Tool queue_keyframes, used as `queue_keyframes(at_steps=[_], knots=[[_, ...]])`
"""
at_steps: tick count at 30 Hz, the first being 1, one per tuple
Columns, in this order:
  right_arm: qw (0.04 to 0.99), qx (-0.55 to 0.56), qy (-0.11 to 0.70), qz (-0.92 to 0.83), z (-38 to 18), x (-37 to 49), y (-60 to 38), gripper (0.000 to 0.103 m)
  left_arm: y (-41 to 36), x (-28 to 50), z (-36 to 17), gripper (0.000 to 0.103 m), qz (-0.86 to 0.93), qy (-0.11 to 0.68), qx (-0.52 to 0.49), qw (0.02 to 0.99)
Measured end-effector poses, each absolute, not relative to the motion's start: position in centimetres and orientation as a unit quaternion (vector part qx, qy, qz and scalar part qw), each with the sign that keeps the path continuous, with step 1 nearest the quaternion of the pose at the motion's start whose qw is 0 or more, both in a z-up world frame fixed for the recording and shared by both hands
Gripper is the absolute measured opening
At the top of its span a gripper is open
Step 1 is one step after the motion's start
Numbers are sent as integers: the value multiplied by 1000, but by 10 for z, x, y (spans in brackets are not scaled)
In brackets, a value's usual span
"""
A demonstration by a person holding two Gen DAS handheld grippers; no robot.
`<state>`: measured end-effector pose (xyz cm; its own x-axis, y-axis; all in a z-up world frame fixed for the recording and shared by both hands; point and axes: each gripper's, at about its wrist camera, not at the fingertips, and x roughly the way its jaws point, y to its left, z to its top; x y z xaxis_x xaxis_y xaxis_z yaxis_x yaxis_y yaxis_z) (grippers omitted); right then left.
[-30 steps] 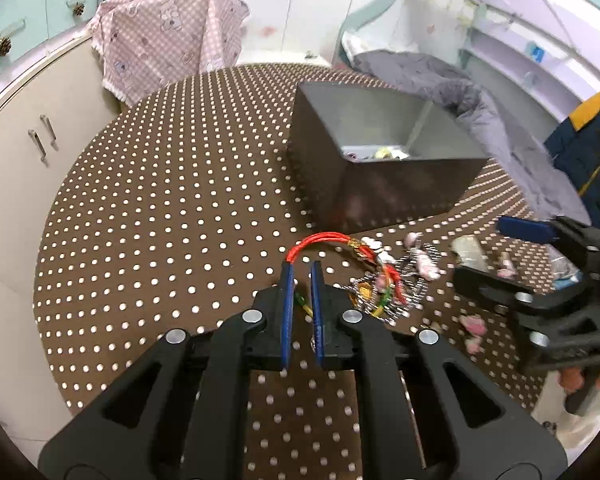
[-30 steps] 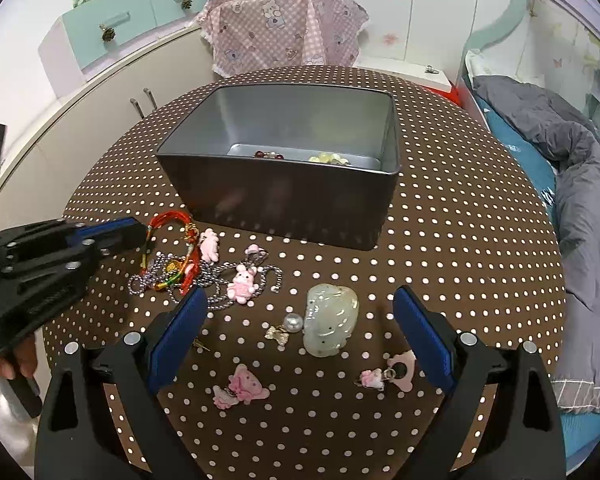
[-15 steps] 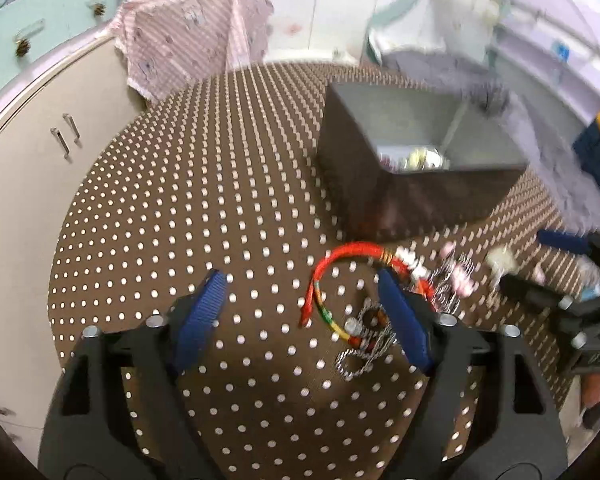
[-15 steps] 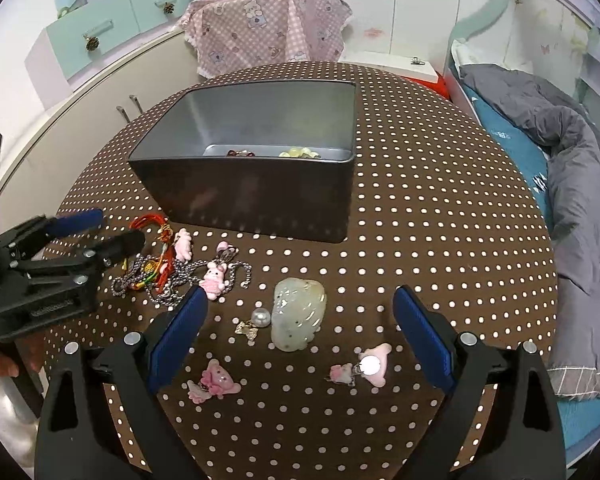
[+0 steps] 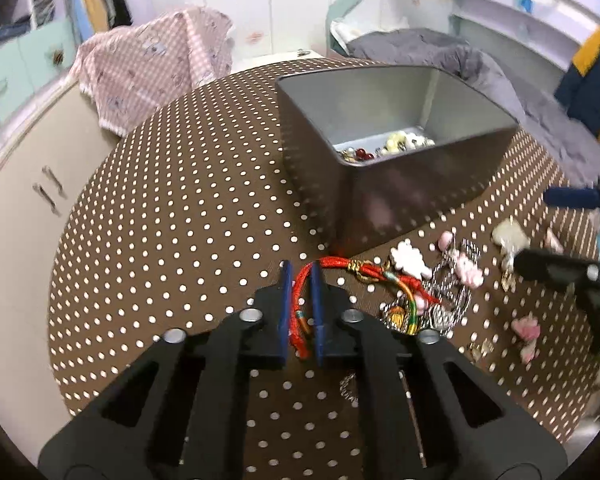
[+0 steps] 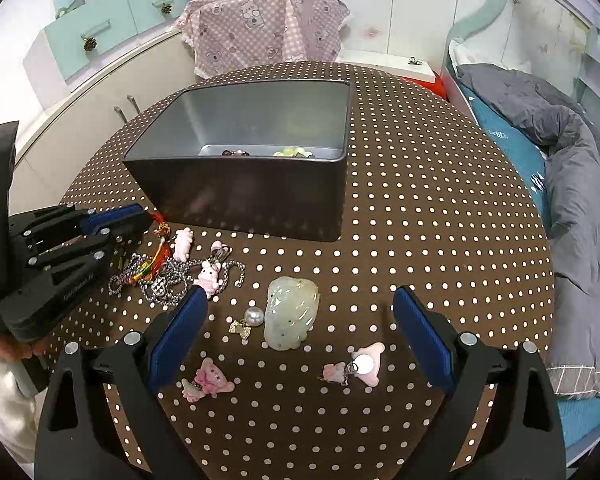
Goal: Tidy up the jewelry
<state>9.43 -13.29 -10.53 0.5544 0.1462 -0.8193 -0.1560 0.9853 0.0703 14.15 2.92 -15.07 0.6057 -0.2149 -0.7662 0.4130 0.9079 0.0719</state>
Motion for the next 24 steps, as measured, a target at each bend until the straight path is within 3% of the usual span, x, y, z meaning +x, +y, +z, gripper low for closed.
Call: queue_keyframes(at_steps=[10,21,24], knots=[[880,-26,460,112,-102,100,-109,90,65,134,-134,3,-161,409,53,897],[880,-25,445,165,-92,111,-87,90,107,99,-80,3,-139,336,-3,932],[877,-37,437,195,-91,113,-73,83,115,92,-76,3,-135,327,-15,935]])
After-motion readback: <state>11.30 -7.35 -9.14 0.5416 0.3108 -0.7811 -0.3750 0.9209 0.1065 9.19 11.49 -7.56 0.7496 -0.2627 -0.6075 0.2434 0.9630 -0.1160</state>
